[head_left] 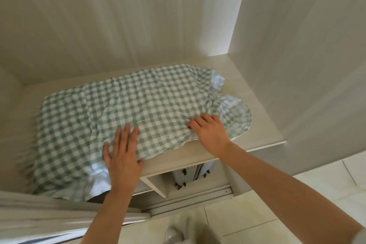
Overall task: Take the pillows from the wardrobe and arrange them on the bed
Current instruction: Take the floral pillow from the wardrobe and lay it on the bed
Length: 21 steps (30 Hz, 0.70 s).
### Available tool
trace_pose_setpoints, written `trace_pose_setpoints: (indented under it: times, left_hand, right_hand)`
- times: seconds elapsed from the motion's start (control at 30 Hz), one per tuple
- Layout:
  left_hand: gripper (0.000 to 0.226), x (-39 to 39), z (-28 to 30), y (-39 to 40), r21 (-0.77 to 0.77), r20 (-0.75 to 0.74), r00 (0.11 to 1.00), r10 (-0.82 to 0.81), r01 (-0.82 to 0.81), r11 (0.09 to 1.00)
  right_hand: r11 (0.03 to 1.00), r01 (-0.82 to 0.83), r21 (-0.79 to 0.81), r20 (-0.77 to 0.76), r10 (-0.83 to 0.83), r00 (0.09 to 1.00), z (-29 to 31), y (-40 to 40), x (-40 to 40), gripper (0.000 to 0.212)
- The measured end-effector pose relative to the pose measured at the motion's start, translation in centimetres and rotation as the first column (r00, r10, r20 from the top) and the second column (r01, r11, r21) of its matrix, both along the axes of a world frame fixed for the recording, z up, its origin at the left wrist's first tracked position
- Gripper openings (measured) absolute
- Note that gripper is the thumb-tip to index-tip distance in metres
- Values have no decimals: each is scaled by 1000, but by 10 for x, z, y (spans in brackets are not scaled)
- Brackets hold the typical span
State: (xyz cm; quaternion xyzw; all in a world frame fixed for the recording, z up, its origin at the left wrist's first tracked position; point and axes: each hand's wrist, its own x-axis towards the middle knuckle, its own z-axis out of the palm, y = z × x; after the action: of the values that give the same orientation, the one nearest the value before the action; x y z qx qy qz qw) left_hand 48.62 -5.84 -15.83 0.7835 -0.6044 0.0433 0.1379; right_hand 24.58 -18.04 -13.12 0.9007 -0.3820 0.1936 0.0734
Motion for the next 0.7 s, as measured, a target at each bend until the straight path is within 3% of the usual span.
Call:
trace_pose_setpoints:
  times: [0.23,0.4,0.53,0.63,0.7]
  left_hand:
    - [68,2,4,2,-287,8,997,-78,77,955]
    - [39,-13,37,-14,-476,-42,982,-183,141,868]
    - [35,-31,78,-33,-579,-43,971,-234,167,798]
    - [35,-48,103,-41,-600,-12,953,-303,235,765]
    - [31,-56,113,-44,-605,-1,942,-336,268,750]
  right_hand:
    - [999,-42,-26,82,44,996,17,1,-10,25]
    - [992,51,-118,223,-24,975,53,8,-35,22]
    - [967,167,-192,323,-99,941,88,23,-45,26]
    - [986,78,-150,244,-39,969,104,45,-29,32]
    - [994,52,-97,105,-41,994,108,53,-17,54]
